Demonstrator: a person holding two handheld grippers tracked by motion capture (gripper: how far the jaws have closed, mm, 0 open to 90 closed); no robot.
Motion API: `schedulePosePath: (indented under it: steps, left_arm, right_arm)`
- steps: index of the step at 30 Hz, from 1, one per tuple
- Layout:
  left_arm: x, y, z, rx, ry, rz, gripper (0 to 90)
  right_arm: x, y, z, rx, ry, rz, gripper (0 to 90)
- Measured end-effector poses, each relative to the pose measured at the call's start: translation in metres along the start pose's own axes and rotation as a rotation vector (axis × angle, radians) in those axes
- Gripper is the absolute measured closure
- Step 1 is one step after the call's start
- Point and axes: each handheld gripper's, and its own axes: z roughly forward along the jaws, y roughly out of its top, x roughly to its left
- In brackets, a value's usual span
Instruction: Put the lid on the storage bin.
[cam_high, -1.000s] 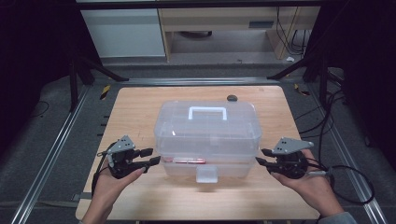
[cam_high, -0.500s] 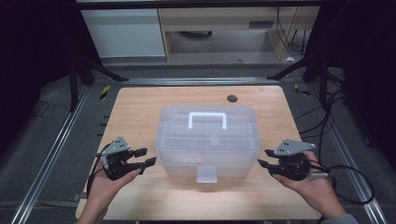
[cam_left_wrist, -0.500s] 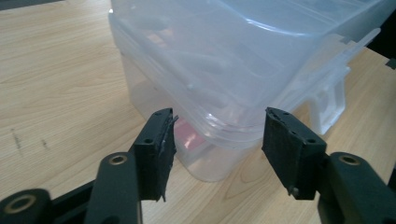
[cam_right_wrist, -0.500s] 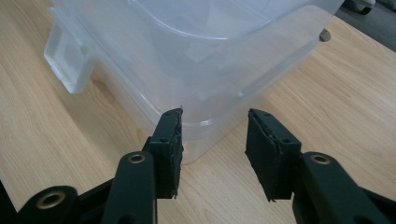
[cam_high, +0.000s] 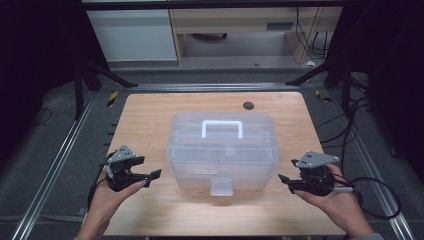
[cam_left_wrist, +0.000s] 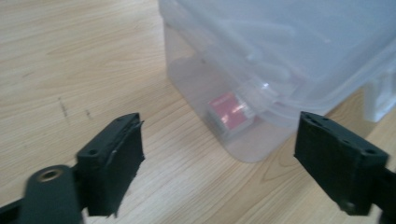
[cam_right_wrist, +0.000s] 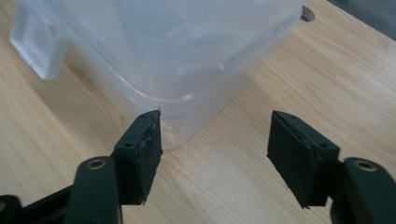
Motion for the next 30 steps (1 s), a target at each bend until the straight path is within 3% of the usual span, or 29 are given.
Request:
schedulePosePath:
  steps: [8, 11, 15, 19, 23, 30]
  left_arm:
    - [0.010, -0.007, 0.004, 0.062, 0.041, -0.002, 7.0]
    - [0.016, -0.009, 0.005, 0.080, 0.061, -0.013, 6.0]
    - [0.026, -0.009, 0.010, 0.117, 0.090, -0.011, 4.9]
    - [0.032, -0.006, 0.014, 0.134, 0.107, -0.007, 4.6]
    - [0.045, 0.001, 0.025, 0.171, 0.125, 0.002, 4.4]
    - [0.062, 0.011, 0.039, 0.202, 0.152, 0.000, 4.2]
  right_arm:
    - [-0.007, -0.004, 0.005, 0.048, -0.054, 0.053, 22.9]
    - [-0.013, -0.007, 0.008, 0.060, -0.091, 0.097, 19.9]
    - [-0.025, -0.013, 0.013, 0.059, -0.142, 0.196, 16.6]
    - [-0.033, -0.015, 0.017, 0.056, -0.163, 0.232, 13.6]
    - [-0.052, -0.017, 0.032, 0.082, -0.204, 0.303, 11.3]
    - [-0.082, -0.022, 0.051, 0.096, -0.210, 0.336, 13.4]
